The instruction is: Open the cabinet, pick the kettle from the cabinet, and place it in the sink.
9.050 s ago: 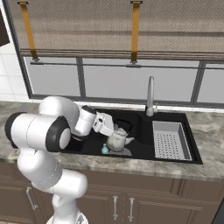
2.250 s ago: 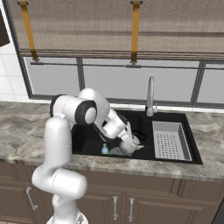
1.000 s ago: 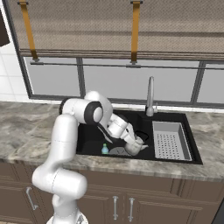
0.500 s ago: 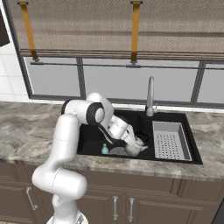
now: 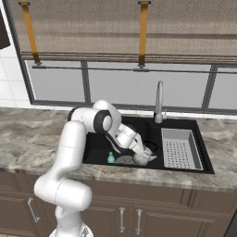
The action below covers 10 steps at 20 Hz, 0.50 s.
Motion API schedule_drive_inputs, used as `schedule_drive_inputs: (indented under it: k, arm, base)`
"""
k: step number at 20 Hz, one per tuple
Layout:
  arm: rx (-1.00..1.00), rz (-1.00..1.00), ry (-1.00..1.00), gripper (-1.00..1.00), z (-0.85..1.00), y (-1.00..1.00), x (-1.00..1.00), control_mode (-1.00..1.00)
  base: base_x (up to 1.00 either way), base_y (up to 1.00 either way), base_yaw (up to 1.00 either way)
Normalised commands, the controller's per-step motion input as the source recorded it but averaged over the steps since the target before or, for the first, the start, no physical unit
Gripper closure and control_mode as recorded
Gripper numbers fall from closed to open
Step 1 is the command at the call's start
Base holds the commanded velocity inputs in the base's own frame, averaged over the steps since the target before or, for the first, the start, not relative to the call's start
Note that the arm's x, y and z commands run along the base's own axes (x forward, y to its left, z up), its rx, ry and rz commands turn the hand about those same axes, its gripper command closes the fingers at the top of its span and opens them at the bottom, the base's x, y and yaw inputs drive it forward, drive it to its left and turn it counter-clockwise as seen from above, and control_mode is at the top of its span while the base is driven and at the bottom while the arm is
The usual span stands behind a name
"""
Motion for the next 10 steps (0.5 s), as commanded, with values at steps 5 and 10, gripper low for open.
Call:
schedule_drive_inputs:
  k: [5, 10]
  arm:
    - [0.00, 0.00, 0.00, 1.00, -0.14, -0.01, 0.14, -1.00]
    - [0.00, 0.00, 0.00, 1.00, -0.17, -0.01, 0.06, -1.00]
  base:
    - [0.00, 0.00, 0.00]
    - [0.00, 0.00, 0.00]
